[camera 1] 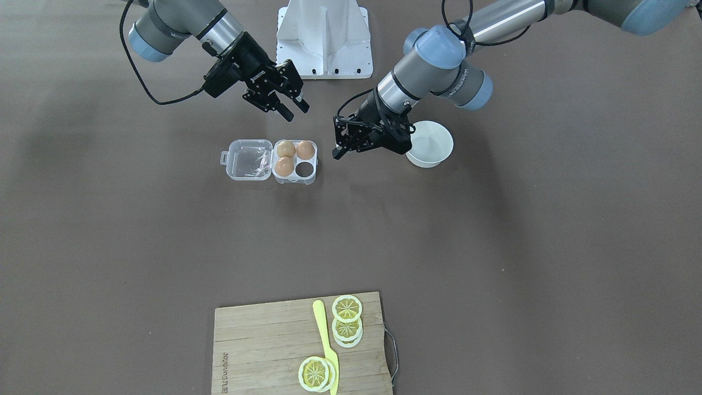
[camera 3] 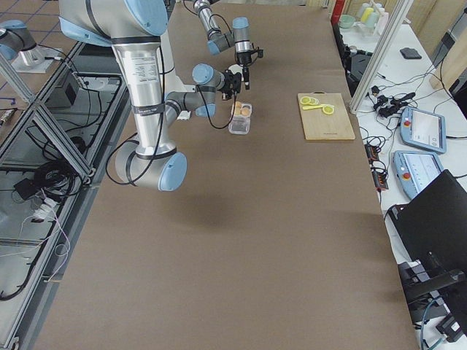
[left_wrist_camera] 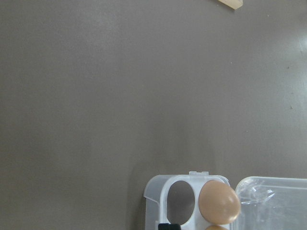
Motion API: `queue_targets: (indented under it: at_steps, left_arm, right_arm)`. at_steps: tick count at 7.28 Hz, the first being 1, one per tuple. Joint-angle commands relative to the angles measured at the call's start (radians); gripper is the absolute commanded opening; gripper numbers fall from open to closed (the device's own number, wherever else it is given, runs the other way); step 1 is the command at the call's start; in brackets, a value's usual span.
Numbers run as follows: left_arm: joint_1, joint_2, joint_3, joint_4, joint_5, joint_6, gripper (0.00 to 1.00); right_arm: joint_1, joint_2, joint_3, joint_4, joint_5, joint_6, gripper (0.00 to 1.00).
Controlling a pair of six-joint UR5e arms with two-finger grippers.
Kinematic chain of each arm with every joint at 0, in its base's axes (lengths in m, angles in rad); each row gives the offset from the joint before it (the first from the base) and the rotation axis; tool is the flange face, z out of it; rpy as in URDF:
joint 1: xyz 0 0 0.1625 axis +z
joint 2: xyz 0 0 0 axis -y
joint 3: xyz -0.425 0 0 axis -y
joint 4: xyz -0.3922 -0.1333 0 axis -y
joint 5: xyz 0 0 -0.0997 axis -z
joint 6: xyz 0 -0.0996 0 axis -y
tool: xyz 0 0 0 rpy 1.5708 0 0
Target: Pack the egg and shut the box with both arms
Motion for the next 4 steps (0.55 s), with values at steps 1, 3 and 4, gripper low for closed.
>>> queue_targets:
  at_steps: [1, 3, 4]
  left_arm:
    - [-0.074, 0.038, -0.025, -0.002, -0.113, -0.001, 0.0]
    - [-0.066, 0.032, -0.015, -0.002, -0.101, -0.003, 0.0]
    - [-0.065, 0.028, -0.01, 0.0, -0.098, -0.003, 0.0]
  right_arm:
    - [-0.003, 0.006, 0.009, -0.002, -0.007, -0.004, 0.54]
    - [0.044, -0.011, 0.009, 0.004, 0.054, -0.016, 0.54]
    - [0.094, -0.031, 0.009, 0.01, 0.128, -0.016, 0.53]
